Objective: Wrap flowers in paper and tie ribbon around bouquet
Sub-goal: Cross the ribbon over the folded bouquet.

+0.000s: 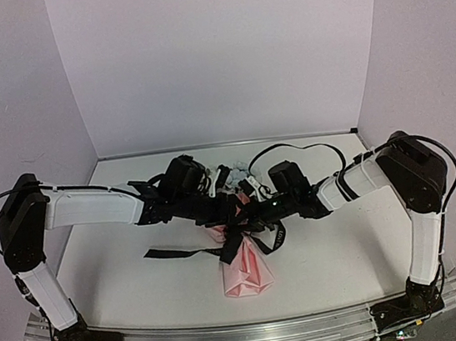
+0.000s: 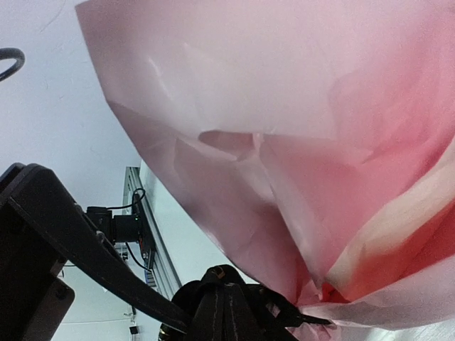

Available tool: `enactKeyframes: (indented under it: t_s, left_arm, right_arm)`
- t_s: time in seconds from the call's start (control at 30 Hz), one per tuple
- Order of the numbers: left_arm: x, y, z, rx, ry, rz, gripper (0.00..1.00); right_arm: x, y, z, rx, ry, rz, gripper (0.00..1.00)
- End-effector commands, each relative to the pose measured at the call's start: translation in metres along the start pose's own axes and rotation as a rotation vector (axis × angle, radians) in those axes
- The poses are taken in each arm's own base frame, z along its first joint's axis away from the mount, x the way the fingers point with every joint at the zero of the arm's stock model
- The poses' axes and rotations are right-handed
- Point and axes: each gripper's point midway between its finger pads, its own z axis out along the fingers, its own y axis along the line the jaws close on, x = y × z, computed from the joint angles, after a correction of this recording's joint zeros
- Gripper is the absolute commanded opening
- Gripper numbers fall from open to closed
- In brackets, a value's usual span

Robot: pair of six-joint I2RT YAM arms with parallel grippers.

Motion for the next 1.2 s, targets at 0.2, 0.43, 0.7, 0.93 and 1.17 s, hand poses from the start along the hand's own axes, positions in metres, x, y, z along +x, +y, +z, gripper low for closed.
enactKeyframes:
  t_s: [0.2,0.43,0.7,0.93,1.17]
  left_arm:
    - [0.007,-0.129,-0.039,0.355,-0.076,0.292,0.66]
    - [-0.01,-0.093,-0.049,0.187,-0.152,0.219,0.67]
    - [-0.007,-0.062,-0.078,0.124,-0.211,0.124,0.64]
    - [0.029,-0.021,-0.085,0.049,-0.175,0.035,0.6]
    - [0.035,0.01,-0.089,-0.022,-0.179,-0.019,0.5]
  right_arm:
    - [-0.039,0.046,0.0,-0.084,-0.148,-0.099,0.0]
    - [-0.038,0.042,0.0,-0.073,-0.15,-0.1,0.0]
    - [-0.035,0.032,-0.002,-0.04,-0.166,-0.108,0.0]
    - [-0.034,0.034,-0.01,-0.025,-0.182,-0.126,0.0]
    - [-0.025,0.036,-0.028,0.015,-0.206,-0.173,0.0]
